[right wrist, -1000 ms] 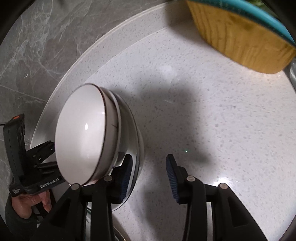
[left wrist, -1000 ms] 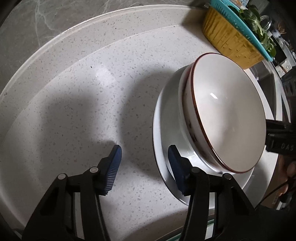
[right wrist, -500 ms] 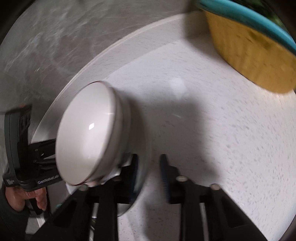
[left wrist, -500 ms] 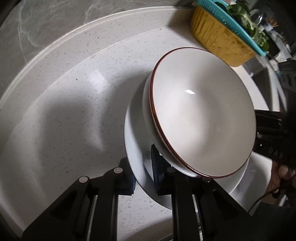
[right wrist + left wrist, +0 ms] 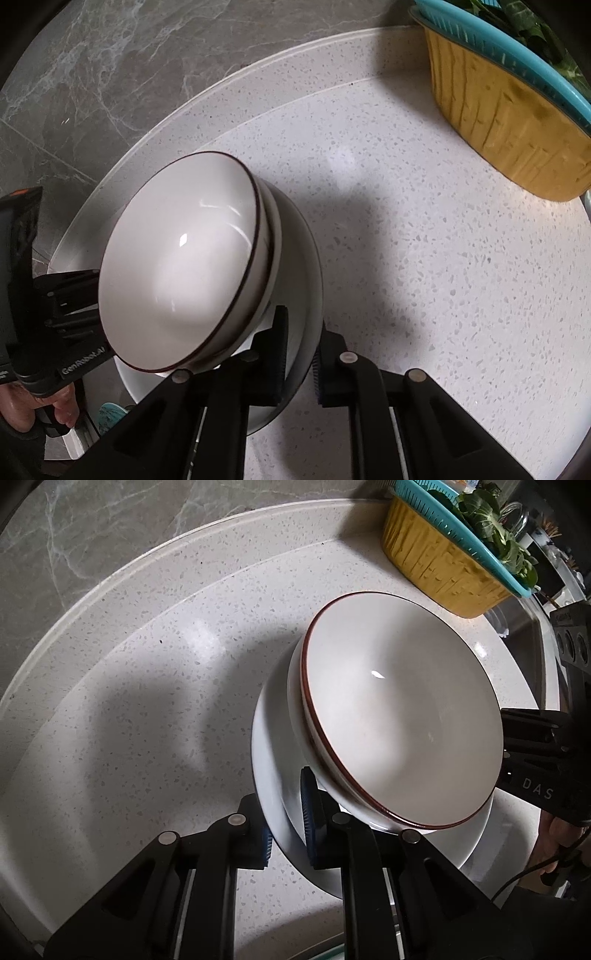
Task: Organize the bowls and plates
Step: 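Carry the nested bowls over the teal-rimmed plate stack with the left gripper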
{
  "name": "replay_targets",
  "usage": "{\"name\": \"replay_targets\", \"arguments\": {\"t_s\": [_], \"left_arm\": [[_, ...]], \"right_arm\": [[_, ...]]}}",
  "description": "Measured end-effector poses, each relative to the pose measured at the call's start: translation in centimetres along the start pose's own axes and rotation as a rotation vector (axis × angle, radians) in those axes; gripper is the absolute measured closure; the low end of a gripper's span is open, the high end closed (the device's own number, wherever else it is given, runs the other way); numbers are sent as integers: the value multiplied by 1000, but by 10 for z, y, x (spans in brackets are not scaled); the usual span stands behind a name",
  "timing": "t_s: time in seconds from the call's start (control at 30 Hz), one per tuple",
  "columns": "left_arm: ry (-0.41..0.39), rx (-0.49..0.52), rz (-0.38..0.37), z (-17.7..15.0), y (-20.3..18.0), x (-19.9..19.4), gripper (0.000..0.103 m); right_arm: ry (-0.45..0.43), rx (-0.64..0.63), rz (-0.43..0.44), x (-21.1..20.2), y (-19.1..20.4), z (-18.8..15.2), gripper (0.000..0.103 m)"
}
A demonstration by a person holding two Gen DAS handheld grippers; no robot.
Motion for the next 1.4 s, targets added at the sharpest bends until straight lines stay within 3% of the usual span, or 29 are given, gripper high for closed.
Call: {"name": "replay_targets", "arguments": {"t_s": [0.73, 1.4], "left_arm": [[-99, -35, 27, -54, 4, -87, 92], [-135, -95, 28, -144, 11, -129, 91]], "right_arm": [[-77, -105, -22, -58, 45, -18, 90], [-93, -201, -16, -81, 102, -71, 90]]}}
Point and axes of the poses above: each gripper's, at about its wrist camera, not at the fingertips, and x roughly the way its jaws point, y to its left, z to its top, the point moved 4 cm from there along x, roughly the way its jaws point, and after that the axes turned 10 degrees about y, right-handed, at the moved point
